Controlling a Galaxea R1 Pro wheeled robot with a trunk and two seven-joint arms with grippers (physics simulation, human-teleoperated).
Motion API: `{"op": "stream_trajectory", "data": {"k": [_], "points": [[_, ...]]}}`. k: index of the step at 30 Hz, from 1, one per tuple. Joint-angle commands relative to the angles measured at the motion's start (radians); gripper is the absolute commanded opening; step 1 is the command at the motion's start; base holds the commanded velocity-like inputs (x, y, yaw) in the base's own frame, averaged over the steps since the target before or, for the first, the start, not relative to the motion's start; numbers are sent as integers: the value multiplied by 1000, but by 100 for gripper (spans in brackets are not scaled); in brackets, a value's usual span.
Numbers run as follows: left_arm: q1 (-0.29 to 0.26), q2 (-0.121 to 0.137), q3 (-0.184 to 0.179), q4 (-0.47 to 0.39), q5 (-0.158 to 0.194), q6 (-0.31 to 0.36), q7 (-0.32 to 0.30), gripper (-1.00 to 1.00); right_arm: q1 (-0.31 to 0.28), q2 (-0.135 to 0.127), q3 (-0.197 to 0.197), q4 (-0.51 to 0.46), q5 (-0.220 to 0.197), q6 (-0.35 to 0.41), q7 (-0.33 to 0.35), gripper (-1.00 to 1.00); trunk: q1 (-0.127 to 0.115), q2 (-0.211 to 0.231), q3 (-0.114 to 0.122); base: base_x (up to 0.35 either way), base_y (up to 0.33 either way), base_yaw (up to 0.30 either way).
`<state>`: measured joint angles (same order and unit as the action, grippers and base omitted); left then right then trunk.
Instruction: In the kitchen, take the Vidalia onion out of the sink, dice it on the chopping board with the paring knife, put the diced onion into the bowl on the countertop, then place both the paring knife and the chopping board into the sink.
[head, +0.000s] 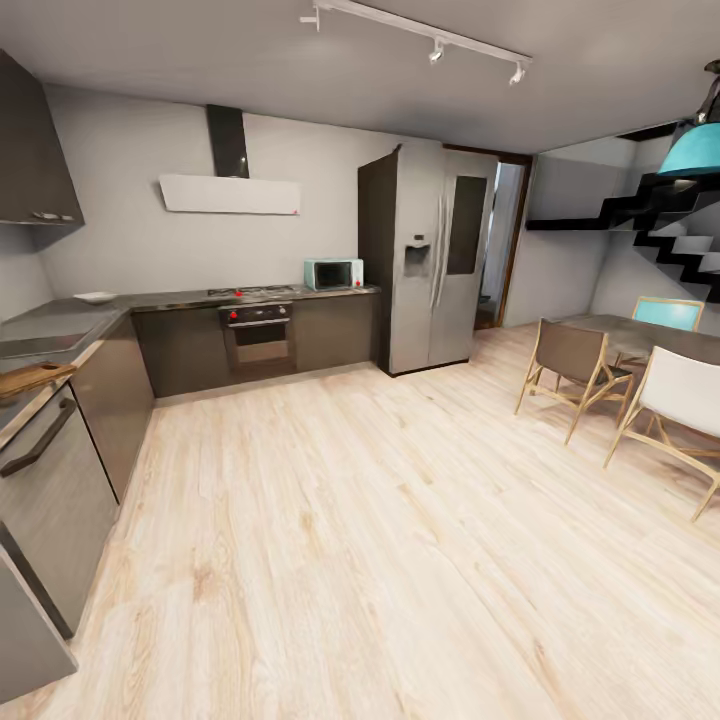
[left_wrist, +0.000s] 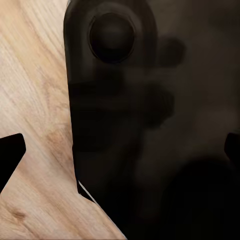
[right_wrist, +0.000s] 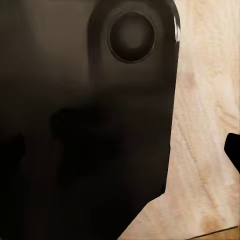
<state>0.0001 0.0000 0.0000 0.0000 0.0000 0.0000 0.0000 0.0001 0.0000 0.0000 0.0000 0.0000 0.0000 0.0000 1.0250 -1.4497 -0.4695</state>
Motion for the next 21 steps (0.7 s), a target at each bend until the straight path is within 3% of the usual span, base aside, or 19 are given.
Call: {"op": "stream_trajectory", "data": {"k": [1, 8, 21], "points": [[1, 6, 0, 1, -1, -2, 2, 100, -3, 6, 2, -6, -1, -6, -2, 100, 0, 0, 0, 0, 0, 0], [1, 14, 0, 2, 1, -2, 2, 100, -3, 37, 3, -25, 1, 9, -2, 100, 0, 0, 0, 0, 0, 0], [1, 18, -1, 2, 1, -2, 2, 100, -3, 41, 3, -28, 2, 8, -2, 100, 0, 0, 0, 0, 0, 0]]}}
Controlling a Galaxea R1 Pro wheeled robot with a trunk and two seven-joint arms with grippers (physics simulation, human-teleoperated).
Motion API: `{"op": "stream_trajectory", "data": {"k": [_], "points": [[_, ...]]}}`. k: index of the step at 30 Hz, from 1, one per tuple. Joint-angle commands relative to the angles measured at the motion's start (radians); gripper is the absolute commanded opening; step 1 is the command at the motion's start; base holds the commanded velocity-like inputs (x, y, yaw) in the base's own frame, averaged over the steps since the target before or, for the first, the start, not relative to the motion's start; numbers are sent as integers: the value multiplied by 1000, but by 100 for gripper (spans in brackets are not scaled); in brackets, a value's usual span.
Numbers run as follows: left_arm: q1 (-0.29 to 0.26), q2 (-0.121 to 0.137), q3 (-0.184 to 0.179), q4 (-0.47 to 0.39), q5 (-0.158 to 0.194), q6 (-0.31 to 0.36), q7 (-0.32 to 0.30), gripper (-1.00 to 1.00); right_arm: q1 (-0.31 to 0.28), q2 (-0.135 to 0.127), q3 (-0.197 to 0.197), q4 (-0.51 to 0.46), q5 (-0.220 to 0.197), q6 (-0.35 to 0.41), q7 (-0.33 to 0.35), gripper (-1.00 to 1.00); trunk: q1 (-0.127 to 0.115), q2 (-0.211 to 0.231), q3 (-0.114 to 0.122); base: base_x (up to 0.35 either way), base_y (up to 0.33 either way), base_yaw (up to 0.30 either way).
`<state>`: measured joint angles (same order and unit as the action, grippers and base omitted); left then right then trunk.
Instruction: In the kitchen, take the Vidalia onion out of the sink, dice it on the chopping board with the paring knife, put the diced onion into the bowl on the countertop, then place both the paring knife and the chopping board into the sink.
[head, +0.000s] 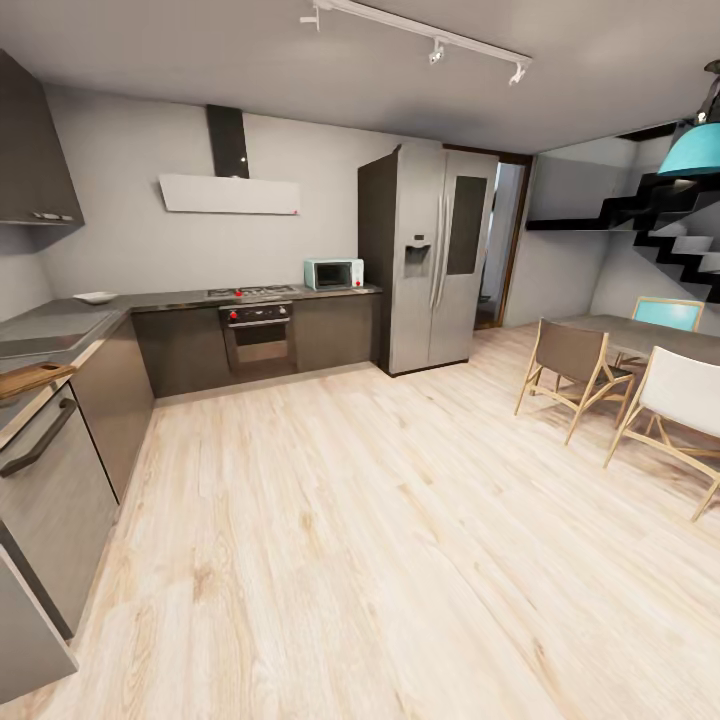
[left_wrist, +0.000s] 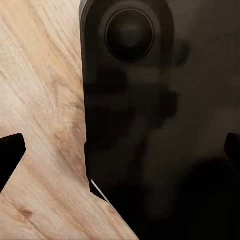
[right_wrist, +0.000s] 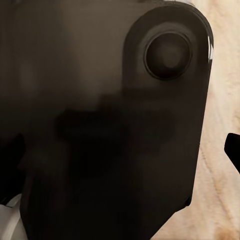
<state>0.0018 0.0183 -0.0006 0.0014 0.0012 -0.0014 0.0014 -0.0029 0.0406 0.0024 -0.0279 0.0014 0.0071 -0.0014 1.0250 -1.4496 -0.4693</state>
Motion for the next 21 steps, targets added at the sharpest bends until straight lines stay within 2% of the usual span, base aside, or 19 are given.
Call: {"op": "stream_trajectory", "data": {"k": [1, 13, 14, 21], "points": [[0, 0, 0, 0, 0, 0, 0, 100, 0, 0, 0, -2, 0, -1, 0, 100, 0, 0, -1, 0, 0, 0], [0, 0, 0, 0, 0, 0, 0, 100, 0, -1, -1, -33, 0, -69, -1, 100, 0, 0, -1, 0, 0, 0], [0, 0, -1, 0, 0, 0, 0, 100, 0, -1, -1, -33, 0, -277, -1, 100, 0, 0, -1, 0, 0, 0], [0, 0, 0, 0, 0, 0, 0, 100, 0, -1, -1, -33, 0, -314, 0, 100, 0, 0, -1, 0, 0, 0]]}}
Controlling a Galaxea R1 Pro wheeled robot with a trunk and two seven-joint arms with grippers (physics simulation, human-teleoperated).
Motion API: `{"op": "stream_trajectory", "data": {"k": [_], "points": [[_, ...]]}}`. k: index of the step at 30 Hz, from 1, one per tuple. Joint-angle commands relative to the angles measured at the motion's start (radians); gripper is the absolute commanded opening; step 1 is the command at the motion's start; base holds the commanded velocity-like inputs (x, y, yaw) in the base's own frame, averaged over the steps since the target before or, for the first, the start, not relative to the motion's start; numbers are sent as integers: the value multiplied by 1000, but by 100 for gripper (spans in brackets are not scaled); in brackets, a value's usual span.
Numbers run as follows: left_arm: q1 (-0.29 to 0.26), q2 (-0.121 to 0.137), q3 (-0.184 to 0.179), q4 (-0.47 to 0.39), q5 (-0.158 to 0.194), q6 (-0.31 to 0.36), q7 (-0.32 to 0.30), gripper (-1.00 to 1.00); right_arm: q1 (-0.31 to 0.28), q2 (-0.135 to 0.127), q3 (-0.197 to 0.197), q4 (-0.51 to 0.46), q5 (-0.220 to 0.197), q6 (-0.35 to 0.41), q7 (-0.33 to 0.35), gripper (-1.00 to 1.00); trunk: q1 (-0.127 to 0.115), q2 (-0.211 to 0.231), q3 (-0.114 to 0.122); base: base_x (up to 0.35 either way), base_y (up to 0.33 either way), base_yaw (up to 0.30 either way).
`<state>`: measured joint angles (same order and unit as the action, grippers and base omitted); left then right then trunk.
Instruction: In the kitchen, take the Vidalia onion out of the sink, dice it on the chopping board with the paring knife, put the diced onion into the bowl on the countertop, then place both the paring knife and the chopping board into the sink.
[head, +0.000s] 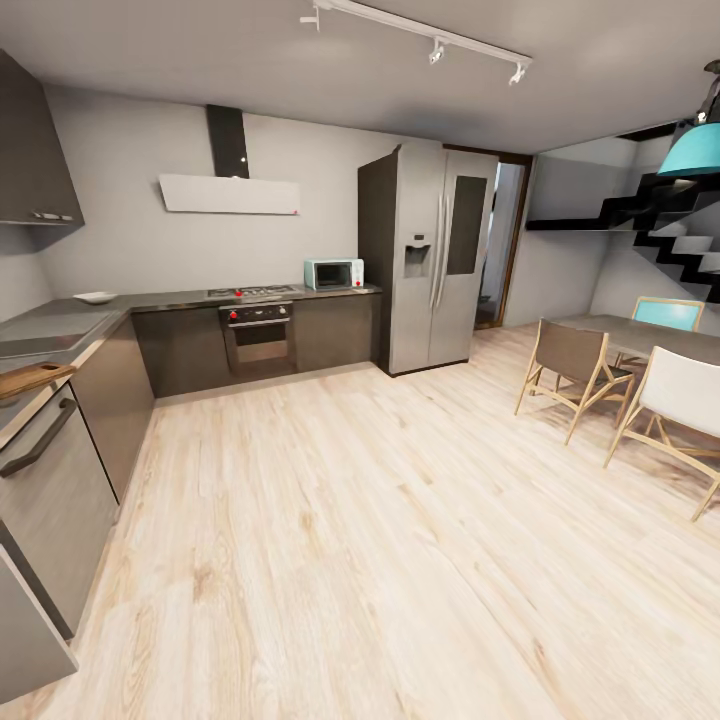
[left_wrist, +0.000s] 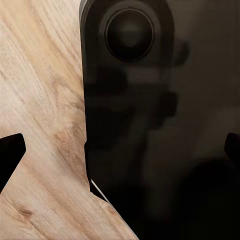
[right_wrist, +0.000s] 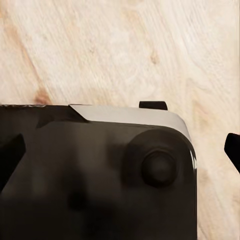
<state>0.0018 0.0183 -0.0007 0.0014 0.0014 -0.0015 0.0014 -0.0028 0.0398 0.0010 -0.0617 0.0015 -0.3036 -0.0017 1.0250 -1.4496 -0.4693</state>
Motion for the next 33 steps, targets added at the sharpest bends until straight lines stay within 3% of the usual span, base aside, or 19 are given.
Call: {"op": "stream_trajectory", "data": {"k": [1, 15, 19, 25, 33], "points": [[0, 0, 0, 0, 0, 0, 0, 100, 0, 0, 0, 0, 0, -4, 0, 100, 0, 0, -1, 0, 0, 0], [0, -10, 5, -1, 5, -1, -1, 100, 0, 7, -1, -4, -5, -8, 0, 100, 0, 0, -1, 0, 0, 0], [0, -10, 8, -28, 3, -18, -1, 100, 0, 3, -1, -66, -3, -25, -1, 100, 0, 0, -1, 0, 0, 0], [0, -3, 9, -157, 3, -126, 0, 100, 0, 0, -2, -202, -1, -35, -2, 100, 0, 0, -1, 0, 0, 0], [0, -3, 11, -382, 3, -158, 2, 100, 0, 0, -2, -407, 0, -35, -13, 100, 0, 0, -1, 0, 0, 0]]}}
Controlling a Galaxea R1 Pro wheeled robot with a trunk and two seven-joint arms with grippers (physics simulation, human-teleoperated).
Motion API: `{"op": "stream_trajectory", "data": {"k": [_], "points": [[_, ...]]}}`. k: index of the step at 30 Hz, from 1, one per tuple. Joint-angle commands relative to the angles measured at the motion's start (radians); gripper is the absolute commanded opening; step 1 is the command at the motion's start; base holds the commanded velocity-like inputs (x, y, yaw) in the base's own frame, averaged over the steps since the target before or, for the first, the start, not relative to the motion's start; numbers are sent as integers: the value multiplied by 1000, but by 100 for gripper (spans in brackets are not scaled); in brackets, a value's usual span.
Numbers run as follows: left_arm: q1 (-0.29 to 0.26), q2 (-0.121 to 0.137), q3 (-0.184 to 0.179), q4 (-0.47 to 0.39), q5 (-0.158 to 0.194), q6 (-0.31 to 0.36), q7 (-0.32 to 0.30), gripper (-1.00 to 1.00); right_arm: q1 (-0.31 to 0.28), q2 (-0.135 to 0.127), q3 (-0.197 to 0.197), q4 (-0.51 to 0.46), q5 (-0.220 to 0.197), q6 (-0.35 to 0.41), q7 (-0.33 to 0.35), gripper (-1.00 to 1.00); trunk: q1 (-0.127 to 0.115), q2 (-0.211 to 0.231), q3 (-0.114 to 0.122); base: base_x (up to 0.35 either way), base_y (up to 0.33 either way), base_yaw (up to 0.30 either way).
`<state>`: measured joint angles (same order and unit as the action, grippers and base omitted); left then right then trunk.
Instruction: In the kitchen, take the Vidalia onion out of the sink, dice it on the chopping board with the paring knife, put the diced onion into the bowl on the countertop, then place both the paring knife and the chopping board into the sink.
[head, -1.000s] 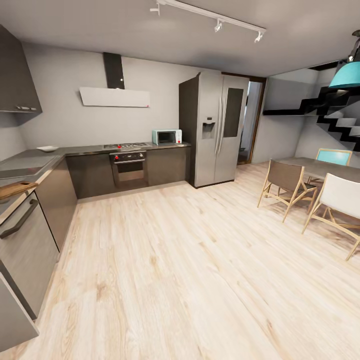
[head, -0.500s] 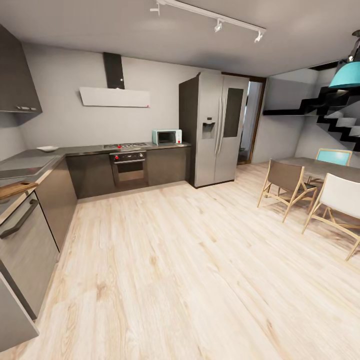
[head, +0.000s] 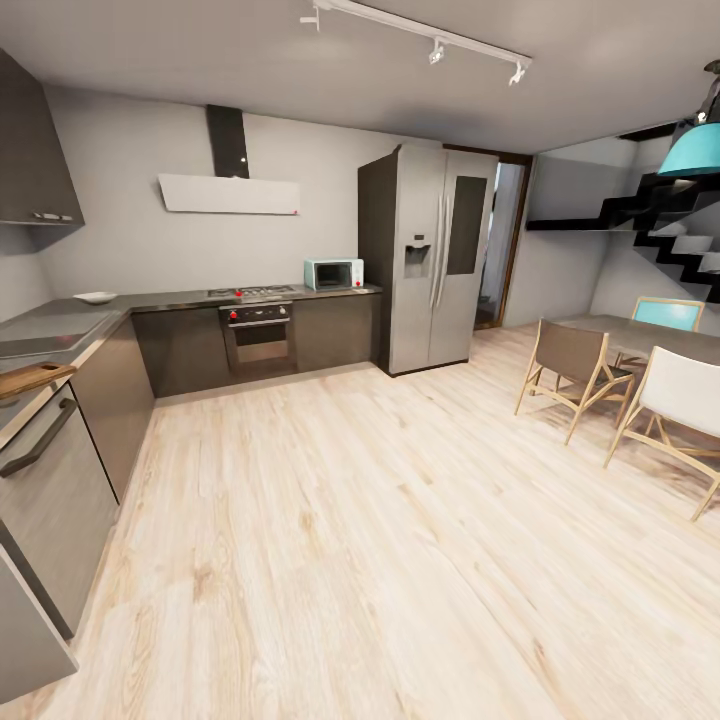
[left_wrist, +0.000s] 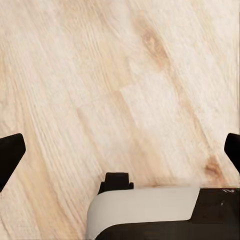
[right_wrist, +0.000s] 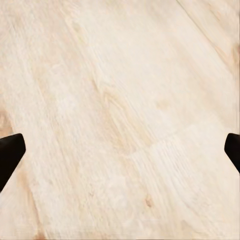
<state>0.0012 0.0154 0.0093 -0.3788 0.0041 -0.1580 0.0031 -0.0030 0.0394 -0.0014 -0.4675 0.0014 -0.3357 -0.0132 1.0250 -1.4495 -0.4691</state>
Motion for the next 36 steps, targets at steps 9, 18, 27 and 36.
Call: {"op": "stream_trajectory", "data": {"k": [9, 18, 27, 36], "points": [[0, 24, 2, -143, 3, -4, 1, 100, -3, 0, 0, -149, 1, 0, -92, 100, 0, 0, -1, 0, 0, 0], [0, 32, 2, -138, 5, -8, 1, 100, -3, 2, 4, -156, -1, -101, -99, 100, 0, 0, -1, 0, 0, 0], [0, 32, 0, -102, 7, -81, 0, 100, -3, 3, 9, -140, -1, -157, -99, 100, 0, 0, -1, 0, 0, 0], [0, 29, 2, -42, 7, -158, 1, 100, -3, 2, 2, -96, 1, -157, -102, 100, 0, 0, -1, 20, -23, 166]]}}
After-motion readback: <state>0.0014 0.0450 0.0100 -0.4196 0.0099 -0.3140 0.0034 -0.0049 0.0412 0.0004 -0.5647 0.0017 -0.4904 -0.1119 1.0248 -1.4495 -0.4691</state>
